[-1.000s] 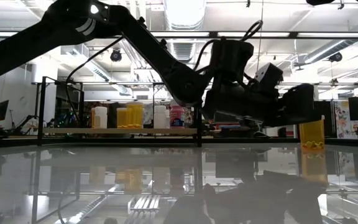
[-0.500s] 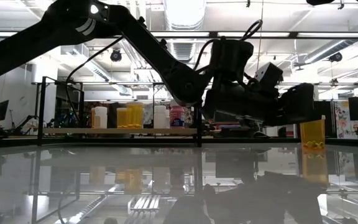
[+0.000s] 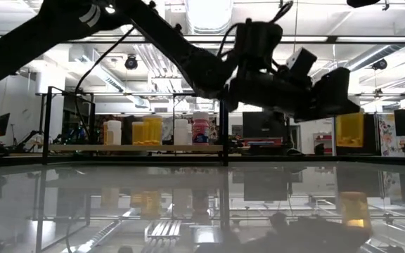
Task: Pick and place medicine bottles onto shelf by color
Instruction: Put the large yellow pill bottle on the shelf
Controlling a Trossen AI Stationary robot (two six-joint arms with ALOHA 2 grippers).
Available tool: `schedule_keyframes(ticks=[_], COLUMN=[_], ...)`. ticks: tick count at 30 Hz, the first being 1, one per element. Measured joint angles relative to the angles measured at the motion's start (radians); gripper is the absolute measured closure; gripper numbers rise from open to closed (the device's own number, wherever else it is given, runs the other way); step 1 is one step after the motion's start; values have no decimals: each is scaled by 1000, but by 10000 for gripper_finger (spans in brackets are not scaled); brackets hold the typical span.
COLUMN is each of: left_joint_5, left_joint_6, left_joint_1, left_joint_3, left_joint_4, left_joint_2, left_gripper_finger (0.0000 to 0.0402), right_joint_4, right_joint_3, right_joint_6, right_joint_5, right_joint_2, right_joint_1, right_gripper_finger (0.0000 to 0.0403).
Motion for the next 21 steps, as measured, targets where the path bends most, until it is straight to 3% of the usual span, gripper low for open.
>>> schedule_keyframes(ticks=[6, 11, 14, 17, 21], left_joint_5=[-71, -238, -406, -663, -946], left_joint_6=[45, 96, 100, 92, -25], left_joint_1=[-18, -61, -96, -138, -184], left_joint_3=[-119, -329, -485, -647, -865], left_joint_4=[-132, -185, -234, -253, -266], left_joint_2=[-170, -422, -592, -775, -977], left_gripper_finger=[227, 227, 227, 228, 228], right_joint_4=[-16, -28, -35, -36, -35], right_joint_3=[0, 0, 0, 0, 0], right_joint_6=[55, 76, 76, 77, 72], right_joint_5=[-4, -10, -10, -10, -10], right_joint_2=[-66, -96, -97, -96, -96], right_joint_1=[6, 26, 27, 27, 27], right_gripper_finger=[394, 394, 394, 394, 394])
